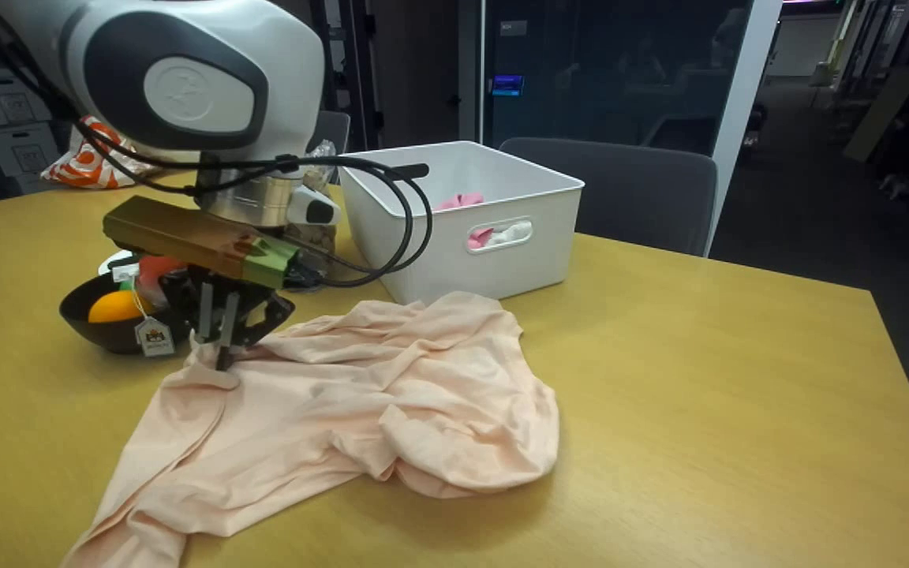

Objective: Fold the shirt then put it inside the basket

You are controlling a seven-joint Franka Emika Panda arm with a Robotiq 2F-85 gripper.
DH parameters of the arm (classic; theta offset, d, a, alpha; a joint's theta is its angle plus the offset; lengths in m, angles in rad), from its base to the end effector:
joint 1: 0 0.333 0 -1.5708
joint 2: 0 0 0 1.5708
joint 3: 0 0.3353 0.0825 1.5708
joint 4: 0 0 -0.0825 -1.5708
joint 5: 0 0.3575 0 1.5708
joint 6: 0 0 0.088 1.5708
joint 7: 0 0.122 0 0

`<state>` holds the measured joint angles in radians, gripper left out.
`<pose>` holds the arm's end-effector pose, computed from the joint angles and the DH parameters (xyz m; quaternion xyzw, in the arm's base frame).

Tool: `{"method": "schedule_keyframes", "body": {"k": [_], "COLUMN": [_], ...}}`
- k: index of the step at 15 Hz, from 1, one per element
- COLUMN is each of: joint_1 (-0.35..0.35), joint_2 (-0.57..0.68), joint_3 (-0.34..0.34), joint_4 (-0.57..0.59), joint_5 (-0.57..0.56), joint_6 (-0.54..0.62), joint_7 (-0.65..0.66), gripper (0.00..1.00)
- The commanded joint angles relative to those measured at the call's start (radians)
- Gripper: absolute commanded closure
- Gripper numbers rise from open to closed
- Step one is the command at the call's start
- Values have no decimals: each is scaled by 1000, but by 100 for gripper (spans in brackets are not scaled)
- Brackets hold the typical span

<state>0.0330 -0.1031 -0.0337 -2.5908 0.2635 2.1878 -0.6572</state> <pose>0.3799 0.0126 0.2999 -0.9570 -0.2300 0.1092 0.1390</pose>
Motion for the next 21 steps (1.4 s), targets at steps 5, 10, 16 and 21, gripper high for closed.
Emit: {"method": "schedule_keyframes", "body": {"k": [5, 10, 16, 21], "joint_1": [-93, -178, -314, -472], "joint_2": [-246, -279, -87, 60], "joint_3": [-56, -92, -91, -14], "joint_4": [24, 51, 58, 130], "joint_5": [-221, -460, -809, -1149], "joint_6": [-102, -4, 349, 383], "joint_7": [153, 302, 616, 1021], "gripper": [88, 86, 87, 87]}}
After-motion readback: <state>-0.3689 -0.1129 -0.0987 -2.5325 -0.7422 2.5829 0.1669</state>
